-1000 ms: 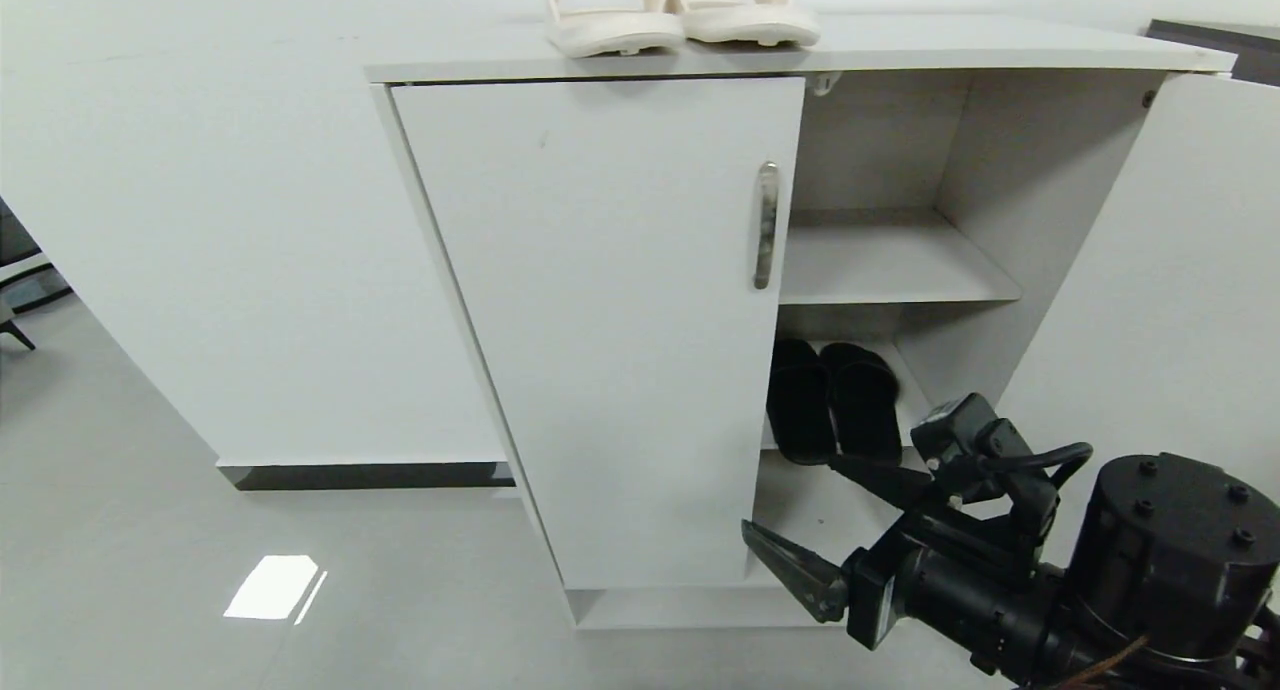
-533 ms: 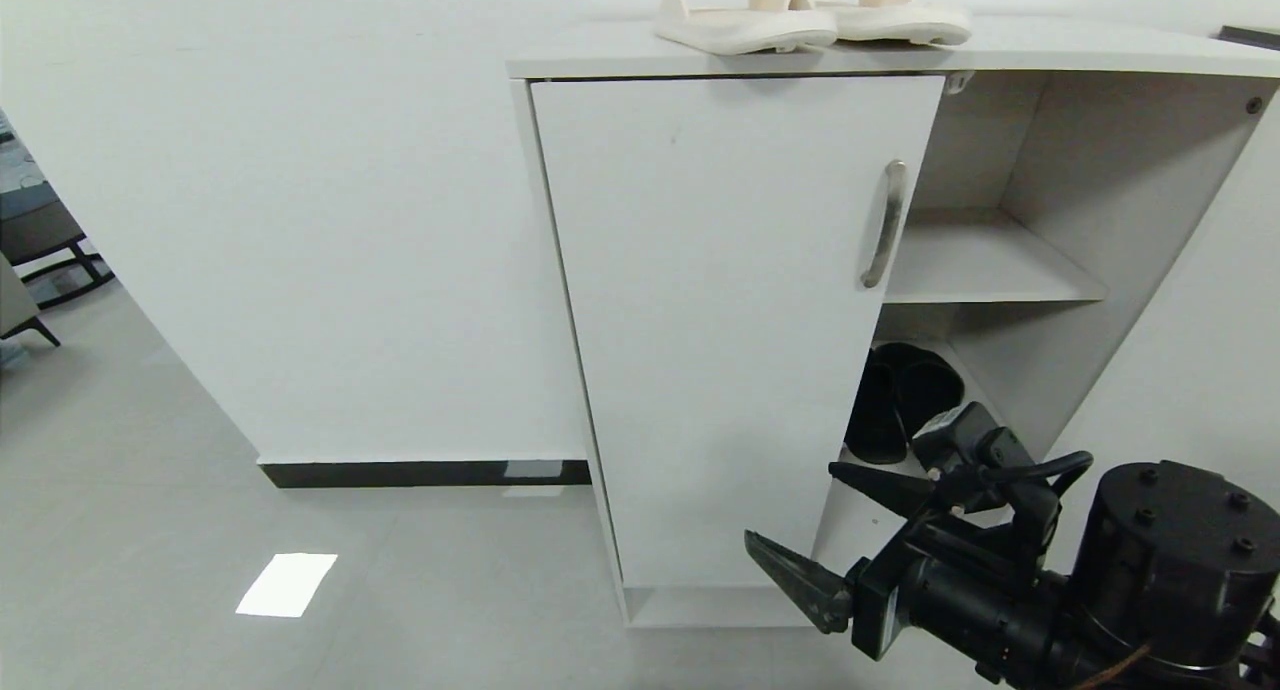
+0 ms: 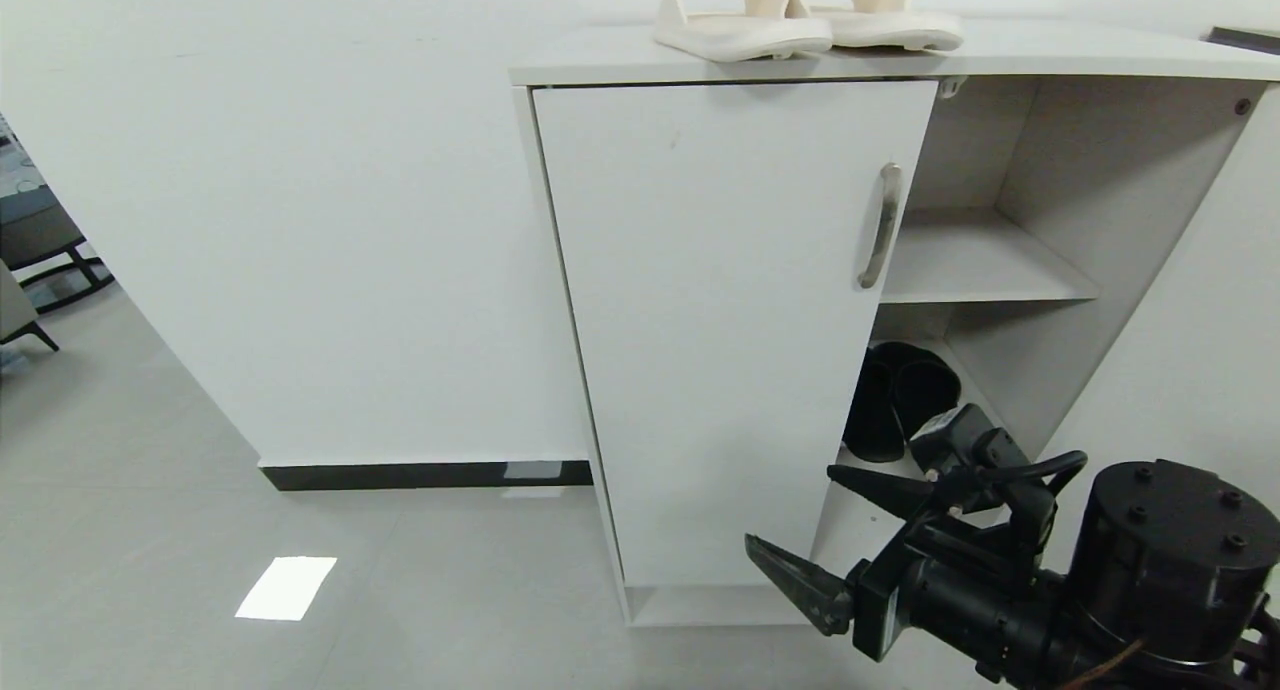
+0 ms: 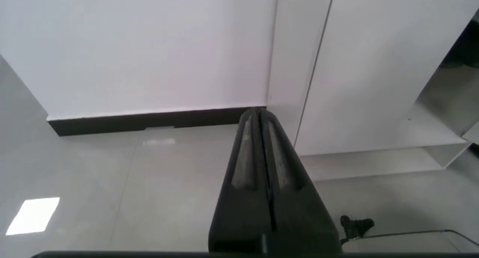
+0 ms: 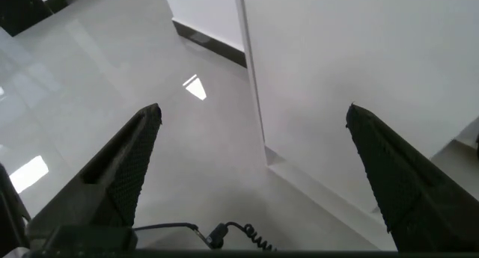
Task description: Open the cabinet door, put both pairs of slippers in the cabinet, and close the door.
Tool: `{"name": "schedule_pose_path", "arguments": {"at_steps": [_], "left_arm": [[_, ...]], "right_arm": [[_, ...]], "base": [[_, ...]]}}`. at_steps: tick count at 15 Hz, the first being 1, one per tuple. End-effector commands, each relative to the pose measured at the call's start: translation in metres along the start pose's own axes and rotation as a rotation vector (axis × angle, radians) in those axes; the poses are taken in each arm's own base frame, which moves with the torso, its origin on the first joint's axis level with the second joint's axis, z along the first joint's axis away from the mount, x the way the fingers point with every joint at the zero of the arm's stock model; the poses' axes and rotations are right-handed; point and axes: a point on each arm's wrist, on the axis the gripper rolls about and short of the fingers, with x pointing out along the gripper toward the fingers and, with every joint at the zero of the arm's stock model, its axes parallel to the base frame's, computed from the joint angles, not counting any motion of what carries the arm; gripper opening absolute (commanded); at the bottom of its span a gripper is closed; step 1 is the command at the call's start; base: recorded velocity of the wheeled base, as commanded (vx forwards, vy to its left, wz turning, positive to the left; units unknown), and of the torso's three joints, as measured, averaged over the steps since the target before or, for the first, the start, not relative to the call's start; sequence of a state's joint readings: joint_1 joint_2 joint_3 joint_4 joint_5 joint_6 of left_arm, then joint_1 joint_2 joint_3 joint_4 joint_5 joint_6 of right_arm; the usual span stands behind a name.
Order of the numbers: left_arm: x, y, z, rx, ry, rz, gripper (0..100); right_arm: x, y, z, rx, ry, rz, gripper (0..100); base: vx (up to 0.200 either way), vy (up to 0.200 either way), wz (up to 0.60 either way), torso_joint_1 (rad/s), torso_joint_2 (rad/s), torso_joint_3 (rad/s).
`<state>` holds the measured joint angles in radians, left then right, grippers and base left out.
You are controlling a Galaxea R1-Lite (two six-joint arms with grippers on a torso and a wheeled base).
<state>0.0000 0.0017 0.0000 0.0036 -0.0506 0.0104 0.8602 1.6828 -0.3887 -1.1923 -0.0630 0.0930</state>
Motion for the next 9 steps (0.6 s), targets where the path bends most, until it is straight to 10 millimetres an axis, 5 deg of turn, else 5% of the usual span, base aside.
{"name": "schedule_pose_path", "arguments": {"at_steps": [1,9], "left_arm": [[0.0001,0.0000,0.0001,-0.001,0.001,0.000,0],[0.0001,0.0000,0.0001,0.000,0.001,0.000,0]], "right_arm": [[0.0002,-0.0003,-0.0011,0.000,0.004,0.002,100],[-0.0003,-0.0024,-0.0029,0.001,0.013,-0.004,100]], "base": [[0.000,0.000,0.00,0.071,-0.28,-0.212],[0.000,0.000,0.00,0.140,-0.42,-0.290]]}}
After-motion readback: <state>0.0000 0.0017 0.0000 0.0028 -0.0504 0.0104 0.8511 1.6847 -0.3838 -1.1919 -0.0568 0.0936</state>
